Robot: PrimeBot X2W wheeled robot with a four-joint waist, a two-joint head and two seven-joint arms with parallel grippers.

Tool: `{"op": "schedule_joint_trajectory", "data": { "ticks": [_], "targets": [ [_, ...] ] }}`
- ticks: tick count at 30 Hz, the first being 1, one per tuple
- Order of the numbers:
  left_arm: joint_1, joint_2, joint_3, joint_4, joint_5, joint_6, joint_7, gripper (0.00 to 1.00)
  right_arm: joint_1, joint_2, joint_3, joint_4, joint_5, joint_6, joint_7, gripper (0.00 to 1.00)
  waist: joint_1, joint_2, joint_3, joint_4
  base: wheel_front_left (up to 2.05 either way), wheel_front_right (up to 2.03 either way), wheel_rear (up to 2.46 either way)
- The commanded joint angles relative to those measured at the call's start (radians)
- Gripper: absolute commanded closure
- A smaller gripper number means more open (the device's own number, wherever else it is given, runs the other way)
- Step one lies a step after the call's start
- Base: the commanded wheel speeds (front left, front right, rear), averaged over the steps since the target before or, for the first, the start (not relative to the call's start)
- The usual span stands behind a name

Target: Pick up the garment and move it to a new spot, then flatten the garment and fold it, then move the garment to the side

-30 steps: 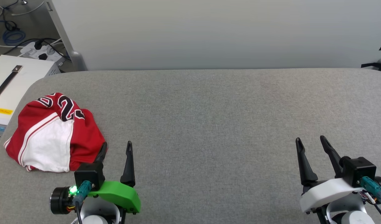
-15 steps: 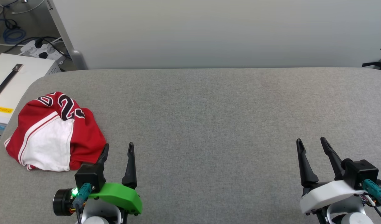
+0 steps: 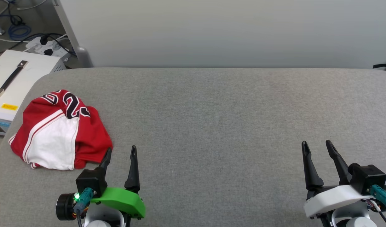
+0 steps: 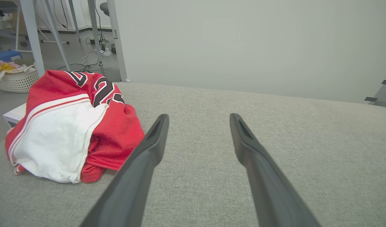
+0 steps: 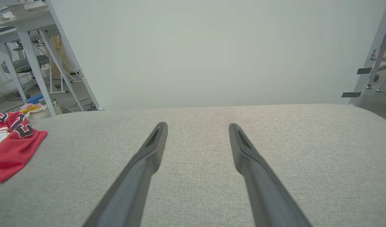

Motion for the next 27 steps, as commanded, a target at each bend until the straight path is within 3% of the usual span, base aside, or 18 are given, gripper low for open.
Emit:
{"op": "schedule_joint_trajectory", "data": {
  "ticks": [1, 11, 27],
  "targets": [
    [0.008, -0.003, -0.003, 0.005, -0.011, -0.004, -0.01, 0.0, 0.016, 0.001, 0.002, 0.007, 0.005, 0.0, -0.01, 0.0, 0.0, -0.0001, 0.001, 0.011, 0.0, 0.0, 0.0],
    [0.012, -0.003, -0.006, 0.02, -0.025, -0.001, -0.031, 0.0, 0.023, 0.001, 0.019, 0.023, 0.015, -0.001, -0.031, 0.0, 0.0, -0.0001, 0.001, 0.091, 0.0, 0.0, 0.0],
    [0.011, -0.004, -0.014, 0.047, -0.049, -0.003, -0.065, 0.0, 0.029, 0.002, 0.073, 0.05, 0.045, -0.001, -0.064, 0.0, 0.0, -0.0001, 0.004, 0.296, 0.0, 0.0, 0.0]
  ]
}}
